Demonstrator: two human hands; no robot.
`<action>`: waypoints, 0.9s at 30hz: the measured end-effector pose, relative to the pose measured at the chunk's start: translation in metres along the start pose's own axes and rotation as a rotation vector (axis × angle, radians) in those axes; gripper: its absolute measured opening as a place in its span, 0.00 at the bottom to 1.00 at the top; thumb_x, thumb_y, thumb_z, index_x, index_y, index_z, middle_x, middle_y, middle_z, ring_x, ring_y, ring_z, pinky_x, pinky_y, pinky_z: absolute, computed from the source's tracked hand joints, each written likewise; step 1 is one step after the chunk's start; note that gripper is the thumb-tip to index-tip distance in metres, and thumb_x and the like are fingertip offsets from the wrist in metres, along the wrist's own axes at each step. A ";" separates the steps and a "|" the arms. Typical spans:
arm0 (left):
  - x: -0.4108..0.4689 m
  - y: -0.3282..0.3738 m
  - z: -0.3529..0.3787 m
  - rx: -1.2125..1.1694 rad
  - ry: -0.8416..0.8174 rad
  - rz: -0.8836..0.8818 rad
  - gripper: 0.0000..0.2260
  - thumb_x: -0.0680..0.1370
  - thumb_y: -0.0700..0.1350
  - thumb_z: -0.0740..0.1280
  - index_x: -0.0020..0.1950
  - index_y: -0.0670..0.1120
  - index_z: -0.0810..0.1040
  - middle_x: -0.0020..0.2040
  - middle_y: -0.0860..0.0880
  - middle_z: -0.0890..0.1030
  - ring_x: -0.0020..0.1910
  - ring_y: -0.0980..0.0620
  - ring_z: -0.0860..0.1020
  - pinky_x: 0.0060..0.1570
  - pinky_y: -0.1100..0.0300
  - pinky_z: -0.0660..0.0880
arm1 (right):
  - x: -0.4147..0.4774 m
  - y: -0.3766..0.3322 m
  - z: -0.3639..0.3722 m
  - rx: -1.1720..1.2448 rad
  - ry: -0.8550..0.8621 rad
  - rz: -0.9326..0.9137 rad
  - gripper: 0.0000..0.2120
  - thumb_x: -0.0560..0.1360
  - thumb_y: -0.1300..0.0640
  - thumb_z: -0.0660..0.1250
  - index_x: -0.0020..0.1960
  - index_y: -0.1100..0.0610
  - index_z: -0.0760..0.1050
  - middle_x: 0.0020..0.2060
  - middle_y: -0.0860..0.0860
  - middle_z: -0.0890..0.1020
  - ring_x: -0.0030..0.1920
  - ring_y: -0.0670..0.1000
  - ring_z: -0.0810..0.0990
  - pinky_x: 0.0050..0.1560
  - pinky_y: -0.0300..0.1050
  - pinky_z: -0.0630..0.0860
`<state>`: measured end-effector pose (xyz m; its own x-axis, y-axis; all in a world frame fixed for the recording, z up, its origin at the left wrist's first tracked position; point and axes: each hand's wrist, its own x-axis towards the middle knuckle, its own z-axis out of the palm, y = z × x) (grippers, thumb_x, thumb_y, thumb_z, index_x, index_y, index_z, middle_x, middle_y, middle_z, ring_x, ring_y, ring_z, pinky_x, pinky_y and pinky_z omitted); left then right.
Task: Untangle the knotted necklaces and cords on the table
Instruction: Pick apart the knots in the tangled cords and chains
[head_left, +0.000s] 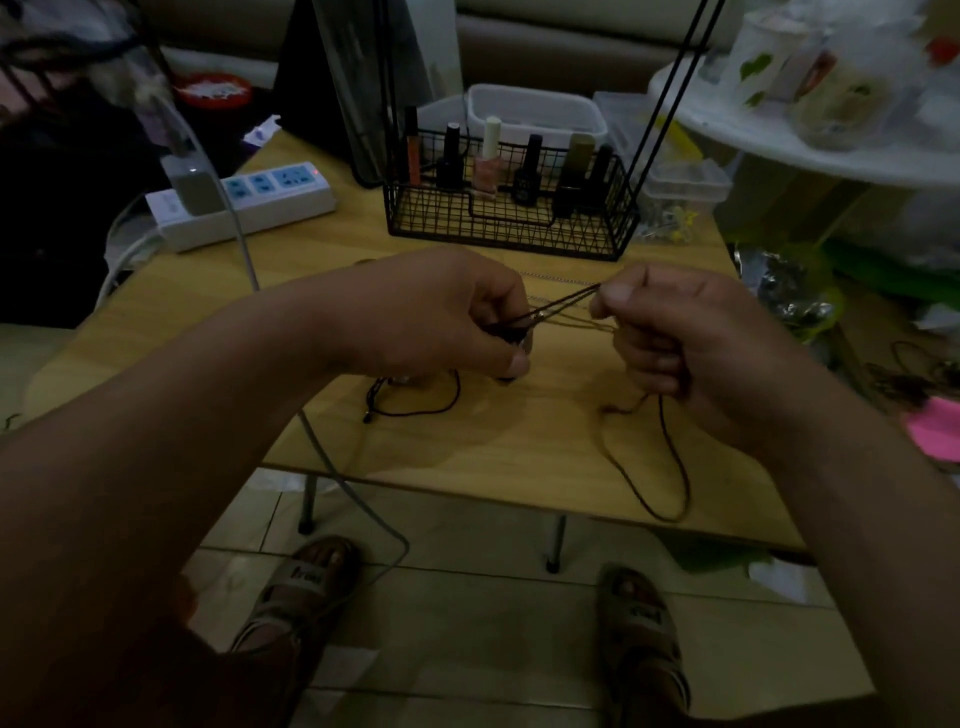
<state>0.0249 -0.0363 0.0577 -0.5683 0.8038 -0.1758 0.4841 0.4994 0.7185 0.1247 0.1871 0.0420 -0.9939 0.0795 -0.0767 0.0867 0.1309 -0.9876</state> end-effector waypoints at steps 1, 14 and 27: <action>0.000 0.000 0.001 0.014 -0.015 0.008 0.05 0.77 0.49 0.76 0.51 0.56 0.83 0.48 0.58 0.86 0.47 0.58 0.84 0.48 0.51 0.81 | 0.001 0.000 0.000 -0.003 0.010 -0.011 0.08 0.82 0.58 0.65 0.46 0.58 0.79 0.28 0.48 0.65 0.28 0.46 0.60 0.27 0.42 0.56; 0.006 -0.003 0.022 -0.213 -0.152 0.054 0.08 0.81 0.41 0.71 0.59 0.48 0.85 0.51 0.47 0.87 0.49 0.45 0.83 0.55 0.48 0.80 | 0.011 0.017 0.018 -0.346 0.279 0.001 0.06 0.81 0.49 0.69 0.50 0.50 0.83 0.36 0.41 0.81 0.34 0.39 0.76 0.40 0.40 0.71; 0.015 -0.002 0.033 -0.454 0.150 -0.074 0.05 0.80 0.40 0.71 0.55 0.41 0.83 0.38 0.41 0.83 0.34 0.57 0.77 0.34 0.67 0.72 | -0.018 0.010 0.032 -0.099 0.173 0.148 0.10 0.76 0.55 0.74 0.55 0.57 0.80 0.45 0.57 0.87 0.44 0.56 0.87 0.43 0.45 0.81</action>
<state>0.0373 -0.0151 0.0314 -0.6958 0.6995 -0.1628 0.1185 0.3354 0.9346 0.1415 0.1555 0.0288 -0.9441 0.2717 -0.1866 0.2452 0.2008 -0.9484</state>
